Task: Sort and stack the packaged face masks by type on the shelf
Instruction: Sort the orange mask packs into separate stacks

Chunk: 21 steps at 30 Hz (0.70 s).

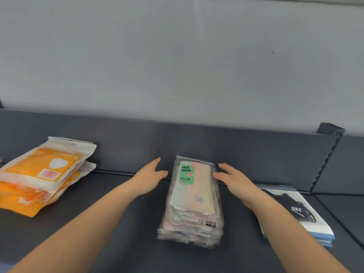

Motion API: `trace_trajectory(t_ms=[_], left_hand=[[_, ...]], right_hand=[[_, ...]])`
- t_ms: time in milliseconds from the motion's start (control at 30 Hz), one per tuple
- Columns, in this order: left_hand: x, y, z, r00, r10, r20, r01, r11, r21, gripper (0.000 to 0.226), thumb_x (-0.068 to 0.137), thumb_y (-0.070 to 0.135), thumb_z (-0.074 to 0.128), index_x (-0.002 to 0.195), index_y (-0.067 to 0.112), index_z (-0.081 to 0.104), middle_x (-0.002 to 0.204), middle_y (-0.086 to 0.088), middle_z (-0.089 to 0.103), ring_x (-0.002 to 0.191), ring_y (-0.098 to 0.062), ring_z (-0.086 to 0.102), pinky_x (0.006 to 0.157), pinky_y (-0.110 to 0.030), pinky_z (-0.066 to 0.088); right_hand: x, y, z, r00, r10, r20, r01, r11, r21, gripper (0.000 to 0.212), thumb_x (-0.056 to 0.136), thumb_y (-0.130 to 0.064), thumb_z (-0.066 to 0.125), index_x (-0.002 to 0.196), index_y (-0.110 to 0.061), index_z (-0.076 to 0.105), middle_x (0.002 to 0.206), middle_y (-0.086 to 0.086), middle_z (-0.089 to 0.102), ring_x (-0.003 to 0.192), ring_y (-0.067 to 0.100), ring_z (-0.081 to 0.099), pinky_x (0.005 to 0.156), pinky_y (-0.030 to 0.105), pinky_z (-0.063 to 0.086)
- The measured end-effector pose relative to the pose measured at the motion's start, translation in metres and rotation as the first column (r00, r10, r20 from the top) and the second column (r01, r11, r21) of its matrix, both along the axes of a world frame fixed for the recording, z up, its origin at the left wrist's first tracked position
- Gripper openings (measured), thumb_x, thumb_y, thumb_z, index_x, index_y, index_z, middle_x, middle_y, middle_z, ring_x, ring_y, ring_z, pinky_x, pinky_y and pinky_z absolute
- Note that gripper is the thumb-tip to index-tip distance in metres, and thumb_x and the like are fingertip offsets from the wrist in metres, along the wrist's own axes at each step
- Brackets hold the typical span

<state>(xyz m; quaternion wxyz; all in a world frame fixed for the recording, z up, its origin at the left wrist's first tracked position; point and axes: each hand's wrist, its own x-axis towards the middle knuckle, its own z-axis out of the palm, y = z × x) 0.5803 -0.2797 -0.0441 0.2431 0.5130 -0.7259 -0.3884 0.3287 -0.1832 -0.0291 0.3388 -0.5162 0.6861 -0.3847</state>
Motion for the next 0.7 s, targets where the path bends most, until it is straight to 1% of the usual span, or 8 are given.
trace_trajectory(t_ms=[33, 100, 167, 267, 400, 567, 633, 700], left_hand=[[0.006, -0.002, 0.003, 0.985, -0.014, 0.173, 0.028, 0.996, -0.08, 0.068, 0.1, 0.035, 0.05, 0.157, 0.019, 0.017, 0.163, 0.001, 0.019, 0.15, -0.018, 0.019, 0.119, -0.032, 0.018], [0.018, -0.001, 0.01, 0.883, 0.035, 0.468, 0.079, 0.972, -0.222, 0.067, 0.099, 0.043, 0.046, 0.157, 0.022, 0.02, 0.164, 0.001, 0.019, 0.149, -0.021, 0.023, 0.119, -0.039, 0.025], [0.027, 0.002, 0.017, 0.786, 0.124, 0.605, 0.099, 0.942, -0.322, 0.063, 0.097, 0.044, 0.045, 0.155, 0.026, 0.025, 0.161, 0.002, 0.027, 0.144, -0.023, 0.033, 0.112, -0.042, 0.035], [0.038, 0.008, 0.026, 0.71, 0.199, 0.676, 0.116, 0.913, -0.391, 0.061, 0.096, 0.044, 0.044, 0.153, 0.027, 0.029, 0.157, 0.003, 0.035, 0.138, -0.024, 0.041, 0.107, -0.042, 0.04], [0.058, 0.012, 0.034, 0.657, 0.243, 0.714, 0.116, 0.903, -0.414, 0.062, 0.096, 0.044, 0.043, 0.153, 0.026, 0.028, 0.156, 0.002, 0.037, 0.138, -0.025, 0.041, 0.106, -0.044, 0.038], [0.101, 0.013, 0.045, 0.659, 0.235, 0.714, 0.145, 0.893, -0.427, 0.063, 0.096, 0.045, 0.044, 0.154, 0.028, 0.025, 0.159, 0.002, 0.031, 0.142, -0.024, 0.036, 0.11, -0.044, 0.037], [0.122, 0.01, 0.048, 0.681, 0.22, 0.699, 0.163, 0.885, -0.437, 0.063, 0.096, 0.045, 0.045, 0.154, 0.028, 0.026, 0.16, 0.002, 0.03, 0.144, -0.022, 0.033, 0.112, -0.041, 0.036], [0.145, 0.005, 0.052, 0.701, 0.205, 0.683, 0.183, 0.874, -0.451, 0.063, 0.096, 0.044, 0.046, 0.154, 0.029, 0.027, 0.161, 0.002, 0.028, 0.145, -0.021, 0.031, 0.114, -0.04, 0.034]], right_hand=[[-0.001, -0.001, 0.004, 0.997, 0.02, -0.074, -0.02, 1.0, -0.001, 0.061, 0.098, -0.032, 0.054, 0.153, -0.022, 0.031, 0.164, -0.008, 0.013, 0.149, 0.013, 0.018, 0.117, 0.03, 0.02], [0.001, -0.004, 0.01, 0.976, 0.059, -0.211, -0.062, 0.998, -0.008, 0.062, 0.098, -0.032, 0.054, 0.154, -0.022, 0.029, 0.164, -0.008, 0.011, 0.15, 0.014, 0.016, 0.117, 0.03, 0.019], [0.009, -0.008, 0.017, 0.939, 0.094, -0.33, -0.104, 0.995, -0.011, 0.065, 0.097, -0.034, 0.055, 0.154, -0.021, 0.028, 0.165, -0.007, 0.01, 0.15, 0.014, 0.015, 0.117, 0.03, 0.018], [0.028, -0.018, 0.026, 0.859, 0.161, -0.486, -0.173, 0.985, 0.021, 0.068, 0.096, -0.035, 0.055, 0.155, -0.018, 0.025, 0.165, -0.005, 0.008, 0.151, 0.017, 0.012, 0.12, 0.033, 0.016], [0.057, -0.027, 0.036, 0.781, 0.217, -0.585, -0.216, 0.974, 0.072, 0.072, 0.095, -0.038, 0.054, 0.156, -0.017, 0.022, 0.165, -0.004, 0.006, 0.152, 0.022, 0.006, 0.122, 0.041, 0.015], [0.101, -0.032, 0.045, 0.735, 0.23, -0.638, -0.234, 0.969, 0.079, 0.077, 0.093, -0.042, 0.054, 0.156, -0.017, 0.018, 0.166, 0.001, 0.006, 0.152, 0.025, 0.005, 0.121, 0.049, 0.016], [0.124, -0.034, 0.048, 0.739, 0.23, -0.633, -0.243, 0.968, 0.067, 0.077, 0.093, -0.04, 0.055, 0.156, -0.017, 0.018, 0.165, 0.001, 0.008, 0.152, 0.025, 0.006, 0.122, 0.048, 0.015], [0.151, -0.037, 0.05, 0.758, 0.21, -0.617, -0.247, 0.969, 0.026, 0.075, 0.093, -0.038, 0.055, 0.156, -0.016, 0.02, 0.165, 0.002, 0.012, 0.152, 0.023, 0.009, 0.122, 0.043, 0.015]])
